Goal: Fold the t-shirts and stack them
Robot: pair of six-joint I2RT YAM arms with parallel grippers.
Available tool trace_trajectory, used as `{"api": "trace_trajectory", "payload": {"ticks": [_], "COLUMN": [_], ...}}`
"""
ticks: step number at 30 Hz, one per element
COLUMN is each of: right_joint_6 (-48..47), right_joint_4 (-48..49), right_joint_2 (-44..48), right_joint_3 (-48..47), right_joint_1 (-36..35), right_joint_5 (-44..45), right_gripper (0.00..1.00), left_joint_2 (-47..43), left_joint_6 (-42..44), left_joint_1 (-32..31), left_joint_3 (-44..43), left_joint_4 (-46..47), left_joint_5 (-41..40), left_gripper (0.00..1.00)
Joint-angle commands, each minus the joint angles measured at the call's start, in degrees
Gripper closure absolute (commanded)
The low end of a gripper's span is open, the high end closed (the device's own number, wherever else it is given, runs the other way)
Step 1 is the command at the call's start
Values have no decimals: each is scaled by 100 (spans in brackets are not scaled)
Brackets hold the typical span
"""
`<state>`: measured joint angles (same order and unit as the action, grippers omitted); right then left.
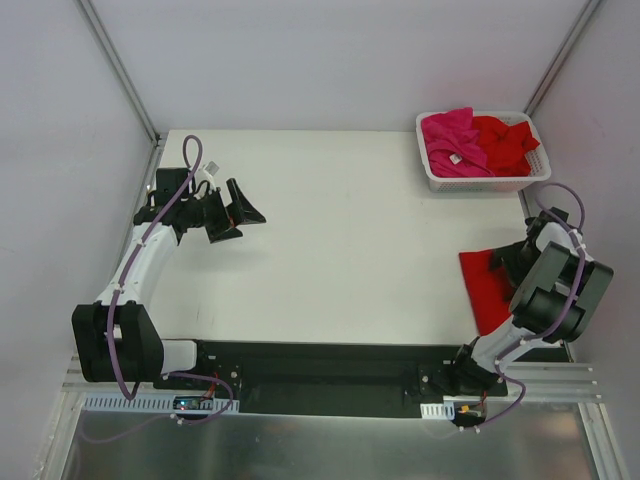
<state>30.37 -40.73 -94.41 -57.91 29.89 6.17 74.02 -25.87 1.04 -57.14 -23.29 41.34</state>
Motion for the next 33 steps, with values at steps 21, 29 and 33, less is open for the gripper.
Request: {"api": "trace_trajectory", "payload": {"ticks": [21, 29, 33], "right_joint_6": [-1251, -1666, -1754], "right_joint_4": [-453, -42, 83], "right_joint_2": [450, 195, 2], "right_joint_3": [-783, -327, -221], "right_joint_1": [-168, -168, -168], "right_joint_5": [270, 174, 173], "right_gripper": [4, 4, 4], "left_joint_2": [-362, -441, -485], "left_joint_6": [223, 231, 258], "left_joint_1": [-86, -77, -77], "left_joint_3": [151, 230, 274], "left_joint_4": [-62, -79, -106], "left_joint_5": [-91, -117, -144], "left_gripper": [1, 1, 1]}}
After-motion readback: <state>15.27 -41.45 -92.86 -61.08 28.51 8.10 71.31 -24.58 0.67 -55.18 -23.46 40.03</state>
